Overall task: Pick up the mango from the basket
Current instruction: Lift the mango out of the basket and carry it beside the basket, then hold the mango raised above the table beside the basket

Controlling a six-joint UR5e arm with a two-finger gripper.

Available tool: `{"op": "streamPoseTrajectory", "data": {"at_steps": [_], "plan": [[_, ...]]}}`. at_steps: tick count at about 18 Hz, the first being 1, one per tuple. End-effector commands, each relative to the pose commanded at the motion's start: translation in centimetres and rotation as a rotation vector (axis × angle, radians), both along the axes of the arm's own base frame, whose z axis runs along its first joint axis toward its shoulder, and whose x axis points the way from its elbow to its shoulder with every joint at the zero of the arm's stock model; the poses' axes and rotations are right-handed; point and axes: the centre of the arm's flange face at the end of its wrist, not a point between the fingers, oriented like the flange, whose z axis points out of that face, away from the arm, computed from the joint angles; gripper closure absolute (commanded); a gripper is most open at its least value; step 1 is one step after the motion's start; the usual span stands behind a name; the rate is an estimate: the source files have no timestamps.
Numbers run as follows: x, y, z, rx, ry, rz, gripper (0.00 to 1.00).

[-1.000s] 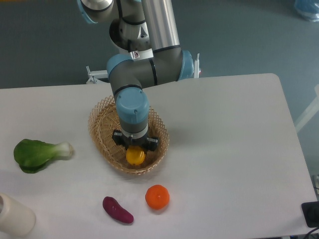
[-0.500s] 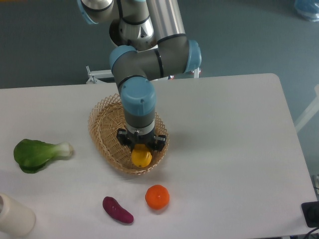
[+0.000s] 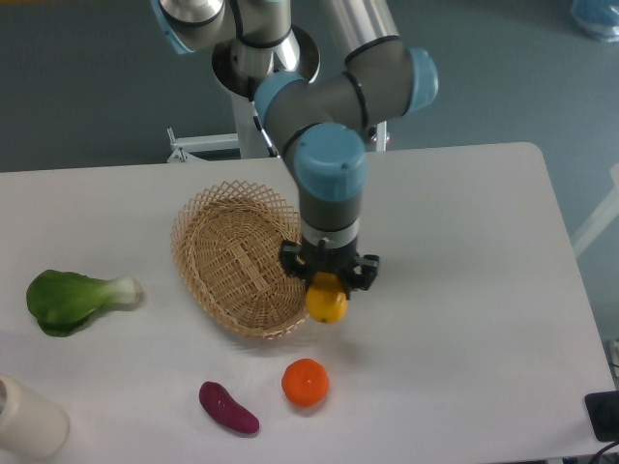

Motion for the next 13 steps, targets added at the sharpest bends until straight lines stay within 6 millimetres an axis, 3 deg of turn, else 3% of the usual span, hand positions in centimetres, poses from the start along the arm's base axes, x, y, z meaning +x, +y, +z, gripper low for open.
{"op": "streamPoseTrajectory", "data": {"at_steps": [6, 13], "plan": [[-4.9, -3.2, 0.0, -0.022, 0.030, -0.151, 0.59], [-6.4, -2.5, 0.6, -0.033, 0.065, -0.239, 0.58]]}}
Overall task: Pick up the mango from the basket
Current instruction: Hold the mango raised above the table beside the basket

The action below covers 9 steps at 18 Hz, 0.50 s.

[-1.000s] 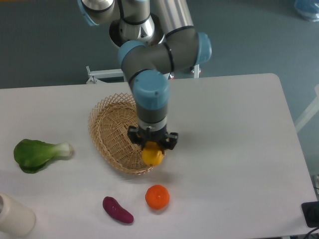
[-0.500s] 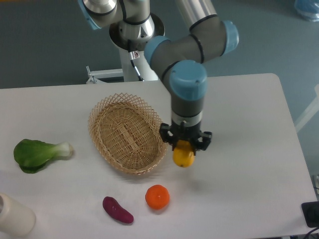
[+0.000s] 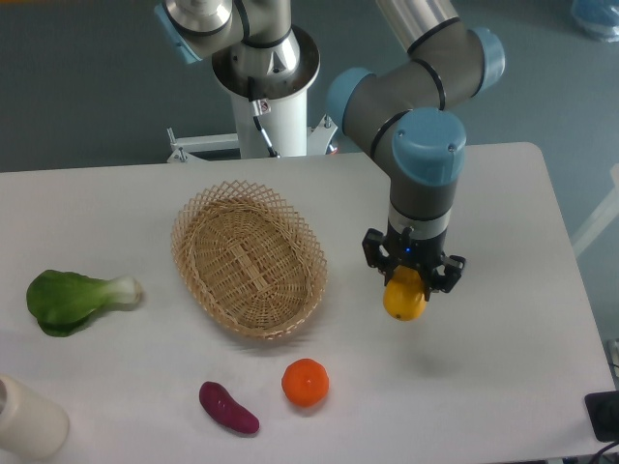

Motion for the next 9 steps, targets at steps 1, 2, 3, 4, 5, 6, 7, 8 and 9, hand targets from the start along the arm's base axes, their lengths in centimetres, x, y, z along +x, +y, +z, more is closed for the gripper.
{"op": "streamPoseTrajectory", "data": {"at_steps": [1, 2, 3, 4, 5, 6, 7, 8, 9], "plan": [[-0.08, 0.06, 0.24, -0.001, 0.003, -0.014, 0.59], [-0.22, 0.26, 0.34, -0.002, 0.004, -0.024, 0.59], [-0.33, 0.34, 0.50, -0.003, 0.006, -0.033, 0.59], [-0.39, 0.36, 0.63, -0.003, 0.008, -0.035, 0.59], [-0.44, 0.27, 0.46, -0.014, 0.012, -0.034, 0.59], [-0.38, 0.27, 0.56, -0.018, 0.016, -0.035, 0.59], [-0.41, 0.23, 0.56, -0.022, 0.019, -0.034, 0.59], [-0.39, 0.18, 0.45, -0.025, 0.020, -0.033, 0.58], [-0.30, 0.24, 0.39, -0.025, 0.020, -0.035, 0.58]]}}
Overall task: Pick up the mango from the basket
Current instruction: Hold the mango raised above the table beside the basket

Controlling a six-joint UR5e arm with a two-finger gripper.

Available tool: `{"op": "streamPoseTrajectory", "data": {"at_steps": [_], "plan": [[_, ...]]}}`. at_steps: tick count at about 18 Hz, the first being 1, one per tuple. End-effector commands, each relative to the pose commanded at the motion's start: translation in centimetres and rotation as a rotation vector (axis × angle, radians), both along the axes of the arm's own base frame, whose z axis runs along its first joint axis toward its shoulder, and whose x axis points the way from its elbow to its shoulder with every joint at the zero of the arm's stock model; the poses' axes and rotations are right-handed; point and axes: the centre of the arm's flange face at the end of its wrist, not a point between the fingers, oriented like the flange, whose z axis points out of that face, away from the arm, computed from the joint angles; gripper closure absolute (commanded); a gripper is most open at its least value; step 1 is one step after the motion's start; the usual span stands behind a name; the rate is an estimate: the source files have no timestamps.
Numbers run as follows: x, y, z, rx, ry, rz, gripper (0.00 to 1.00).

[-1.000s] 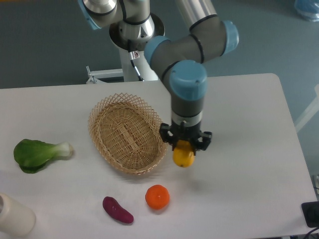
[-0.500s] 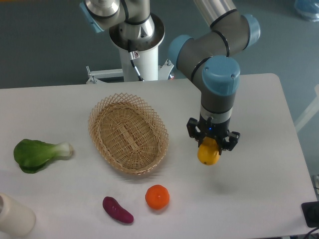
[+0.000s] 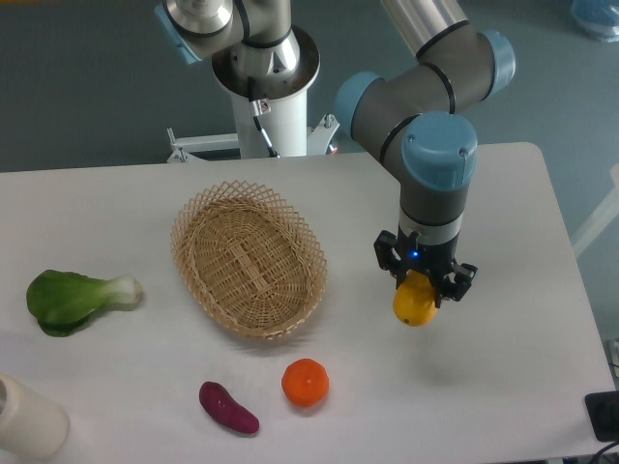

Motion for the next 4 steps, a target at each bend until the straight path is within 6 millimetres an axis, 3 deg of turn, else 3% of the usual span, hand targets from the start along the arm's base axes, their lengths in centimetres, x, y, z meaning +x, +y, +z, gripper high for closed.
{"op": "streamPoseTrajectory", "data": {"at_steps": [4], "plan": [[0.04, -0.02, -0.11, 0.000, 0.000, 0.000, 0.58]]}}
